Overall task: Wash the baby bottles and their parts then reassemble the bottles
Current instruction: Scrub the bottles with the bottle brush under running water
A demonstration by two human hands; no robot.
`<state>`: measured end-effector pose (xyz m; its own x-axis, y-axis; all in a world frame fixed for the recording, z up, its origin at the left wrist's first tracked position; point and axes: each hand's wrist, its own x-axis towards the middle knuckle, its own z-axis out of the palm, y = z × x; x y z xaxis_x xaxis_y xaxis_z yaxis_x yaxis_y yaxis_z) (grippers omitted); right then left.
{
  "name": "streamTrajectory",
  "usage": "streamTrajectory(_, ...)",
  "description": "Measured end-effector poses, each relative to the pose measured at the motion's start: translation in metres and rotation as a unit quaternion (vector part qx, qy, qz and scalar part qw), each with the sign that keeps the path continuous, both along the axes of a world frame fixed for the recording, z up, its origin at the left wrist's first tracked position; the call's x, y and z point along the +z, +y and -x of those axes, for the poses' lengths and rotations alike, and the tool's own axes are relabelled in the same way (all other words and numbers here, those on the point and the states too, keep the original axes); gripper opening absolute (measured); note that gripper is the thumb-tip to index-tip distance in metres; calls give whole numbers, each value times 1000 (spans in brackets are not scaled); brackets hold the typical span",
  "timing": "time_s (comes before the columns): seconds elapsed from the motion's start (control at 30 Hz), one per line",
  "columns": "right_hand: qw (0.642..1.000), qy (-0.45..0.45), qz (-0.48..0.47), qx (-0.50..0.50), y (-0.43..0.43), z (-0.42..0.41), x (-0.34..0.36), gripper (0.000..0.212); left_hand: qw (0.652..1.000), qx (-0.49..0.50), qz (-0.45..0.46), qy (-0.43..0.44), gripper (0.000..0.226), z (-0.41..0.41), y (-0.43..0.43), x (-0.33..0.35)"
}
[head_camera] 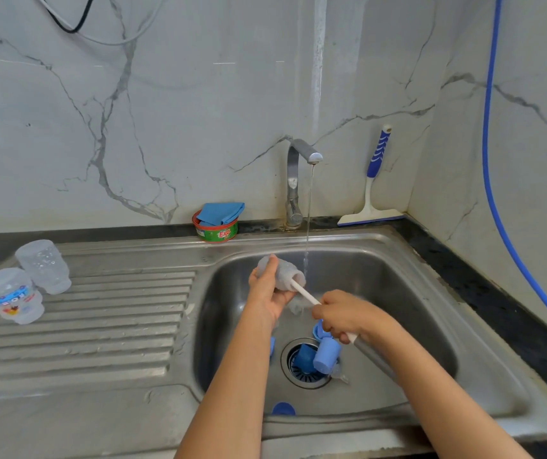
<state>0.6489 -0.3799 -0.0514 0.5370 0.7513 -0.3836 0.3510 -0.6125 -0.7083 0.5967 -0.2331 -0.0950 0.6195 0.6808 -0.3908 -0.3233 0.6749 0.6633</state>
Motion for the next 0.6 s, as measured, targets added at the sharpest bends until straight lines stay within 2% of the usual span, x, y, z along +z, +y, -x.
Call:
streamTrajectory(0.1,999,-23,19,28,-5,-3,4,13,999,48,23,-9,61,1,7,2)
streamTrajectory(0.27,972,-233,26,4,4,-7,-9,28,999,5,-24,36,58,-4,2,2)
streamTrajectory(0.4,950,-311,14,-35,10,-6,-21,24,994,4,-83,71,51,-10,-2,-3)
streamTrajectory(0.5,968,-250,11,-32,12,-5,-17,25,994,21,-69,82,49,-11,-5,-6)
streamTrajectory(0.6,994,-110,-20,-8,6,-4,-7,28,998,46,-31,43,32,-8,-2,-4)
